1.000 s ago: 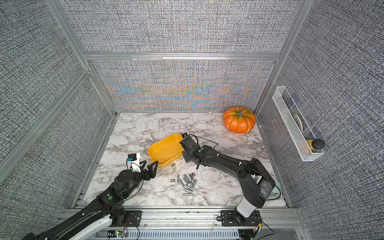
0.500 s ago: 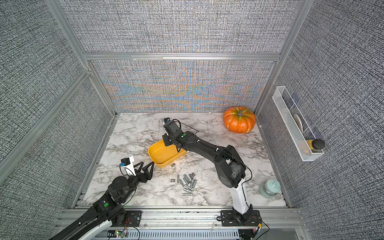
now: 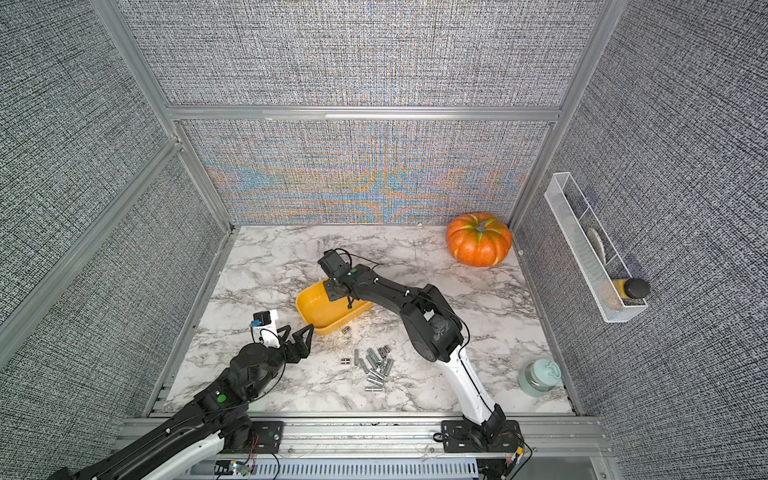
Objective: Put the socket on the desktop into the storage box
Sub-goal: Place the socket head in the storage box, then pick up the socket head from the center of the board.
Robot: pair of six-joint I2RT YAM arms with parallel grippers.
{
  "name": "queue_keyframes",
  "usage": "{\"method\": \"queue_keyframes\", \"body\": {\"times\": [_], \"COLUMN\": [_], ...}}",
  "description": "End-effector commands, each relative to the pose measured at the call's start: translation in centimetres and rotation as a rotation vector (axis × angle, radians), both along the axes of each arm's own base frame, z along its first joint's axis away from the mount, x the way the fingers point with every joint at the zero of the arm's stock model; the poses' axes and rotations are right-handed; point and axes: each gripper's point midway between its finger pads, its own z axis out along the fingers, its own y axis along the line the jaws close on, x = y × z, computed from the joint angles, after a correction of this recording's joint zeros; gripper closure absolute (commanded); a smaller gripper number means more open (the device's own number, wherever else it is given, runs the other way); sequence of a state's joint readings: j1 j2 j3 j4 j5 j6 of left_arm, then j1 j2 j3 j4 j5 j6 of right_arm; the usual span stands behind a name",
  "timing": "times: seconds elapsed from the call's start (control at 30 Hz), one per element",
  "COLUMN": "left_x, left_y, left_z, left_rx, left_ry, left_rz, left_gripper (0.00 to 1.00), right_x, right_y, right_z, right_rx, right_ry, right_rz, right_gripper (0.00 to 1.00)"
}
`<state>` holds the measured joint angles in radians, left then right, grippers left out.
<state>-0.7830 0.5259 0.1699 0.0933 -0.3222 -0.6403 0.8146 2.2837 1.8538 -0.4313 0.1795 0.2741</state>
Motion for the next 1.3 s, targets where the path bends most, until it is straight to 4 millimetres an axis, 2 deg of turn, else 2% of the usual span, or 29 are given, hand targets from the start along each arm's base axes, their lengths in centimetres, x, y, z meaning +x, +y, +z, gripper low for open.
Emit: {"method": "queue_keyframes", "body": {"times": [0.0,0.13,0.27,0.4,0.5,0.57,0.63,0.7,0.77,0.9,0.97,1.1,1.27], "left_x": [0.3,0.3,0.4,0.4,0.4,0.4,0.5,0.5,0.5,0.5,0.6,0.6,0.6], "left_y": [0.0,-0.1,-0.1,-0.2,-0.2,-0.2,-0.2,-0.3,-0.3,-0.4,-0.5,-0.5,-0.3], "left_z": [0.6,0.3,0.2,0.0,-0.1,-0.1,-0.1,-0.2,-0.3,-0.5,-0.5,-0.4,-0.3], "left_rx": [-0.009,0.0,0.006,0.008,0.013,0.014,0.012,0.011,0.011,0.014,0.018,0.022,0.026], "left_ry": [-0.018,-0.01,-0.004,0.001,0.004,0.005,0.005,0.007,0.009,0.017,0.021,0.019,0.013], "left_rz": [0.008,0.01,0.01,0.009,0.009,0.008,0.009,0.008,0.007,0.005,0.002,0.002,0.008], "left_gripper": [0.13,0.14,0.13,0.13,0.13,0.13,0.13,0.13,0.13,0.13,0.13,0.13,0.14], "right_x": [0.1,0.1,0.1,-0.1,-0.7,-1.6,-3.2,-5.5,-8.8,-14.3,-16.4,-17.8,-17.4], "right_y": [-0.4,-0.5,-0.7,-0.9,-1.1,-1.5,-2.0,-2.4,-3.6,-5.4,-6.2,-6.3,-4.3], "right_z": [-0.3,-0.2,0.3,2.2,4.2,6.3,7.9,9.7,10.4,9.3,7.6,4.7,3.0], "right_rx": [-0.024,-0.026,-0.023,-0.012,0.017,0.035,0.052,0.079,0.103,0.175,0.198,0.237,0.272], "right_ry": [0.002,-0.002,-0.004,-0.028,-0.047,-0.08,-0.113,-0.148,-0.177,-0.166,-0.141,-0.104,-0.096], "right_rz": [-0.009,-0.013,-0.018,-0.018,-0.012,-0.012,0.0,0.02,0.034,0.051,0.05,0.049,0.078], "right_gripper": [0.94,0.85,0.66,0.54,0.52,0.52,0.52,0.52,0.52,0.52,0.52,0.51,0.47]}}
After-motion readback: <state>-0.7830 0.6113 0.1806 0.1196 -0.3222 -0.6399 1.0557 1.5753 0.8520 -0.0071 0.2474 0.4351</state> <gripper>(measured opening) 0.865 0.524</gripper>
